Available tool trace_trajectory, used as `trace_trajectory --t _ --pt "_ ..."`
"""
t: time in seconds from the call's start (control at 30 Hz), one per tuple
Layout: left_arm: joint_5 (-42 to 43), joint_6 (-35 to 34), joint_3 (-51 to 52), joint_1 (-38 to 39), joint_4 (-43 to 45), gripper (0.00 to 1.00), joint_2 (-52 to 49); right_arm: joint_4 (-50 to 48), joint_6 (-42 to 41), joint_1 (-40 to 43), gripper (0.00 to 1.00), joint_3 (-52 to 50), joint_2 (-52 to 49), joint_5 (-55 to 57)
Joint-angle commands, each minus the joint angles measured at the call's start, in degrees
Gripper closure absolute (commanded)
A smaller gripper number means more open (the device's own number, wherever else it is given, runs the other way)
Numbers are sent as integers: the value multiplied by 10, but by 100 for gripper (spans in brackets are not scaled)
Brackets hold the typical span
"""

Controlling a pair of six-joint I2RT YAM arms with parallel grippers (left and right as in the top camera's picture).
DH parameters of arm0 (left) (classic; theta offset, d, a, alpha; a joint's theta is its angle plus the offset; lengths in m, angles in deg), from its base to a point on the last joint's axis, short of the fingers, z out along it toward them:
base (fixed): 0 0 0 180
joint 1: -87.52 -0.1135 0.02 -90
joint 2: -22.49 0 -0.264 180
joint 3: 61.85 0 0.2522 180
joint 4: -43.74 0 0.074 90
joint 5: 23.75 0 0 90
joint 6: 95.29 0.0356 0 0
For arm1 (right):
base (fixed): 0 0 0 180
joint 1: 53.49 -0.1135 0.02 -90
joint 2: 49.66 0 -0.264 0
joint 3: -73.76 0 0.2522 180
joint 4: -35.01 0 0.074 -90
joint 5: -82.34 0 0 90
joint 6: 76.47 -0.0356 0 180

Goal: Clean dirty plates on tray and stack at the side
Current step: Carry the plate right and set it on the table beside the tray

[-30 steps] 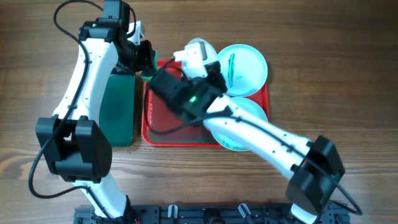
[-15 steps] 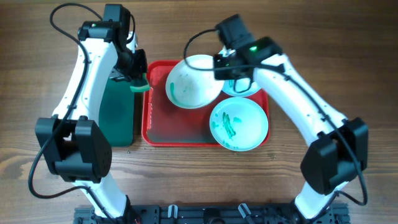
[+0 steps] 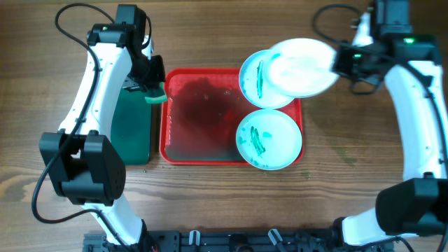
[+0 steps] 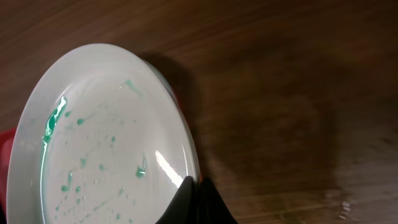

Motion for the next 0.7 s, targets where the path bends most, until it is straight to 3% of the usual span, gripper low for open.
trace_trajectory --t 0.0,0.13,0.4,0.47,0.57,0.67 --pt "-7 -6 -1 -5 0 96 3 -6 -20 84 96 -48 2 45" --pt "-7 -6 -1 -5 3 96 3 -44 -44 139 96 -127 2 46" --pt "8 -5 -1 -5 9 96 3 -163 -99 148 96 -316 2 100" --pt "8 -5 -1 -5 9 96 3 -173 -109 148 93 -333 2 119" --pt "8 -5 -1 -5 12 96 3 -168 -107 148 78 -327 3 103" --pt "8 -5 -1 -5 17 96 3 -134 -50 147 78 -287 8 -11"
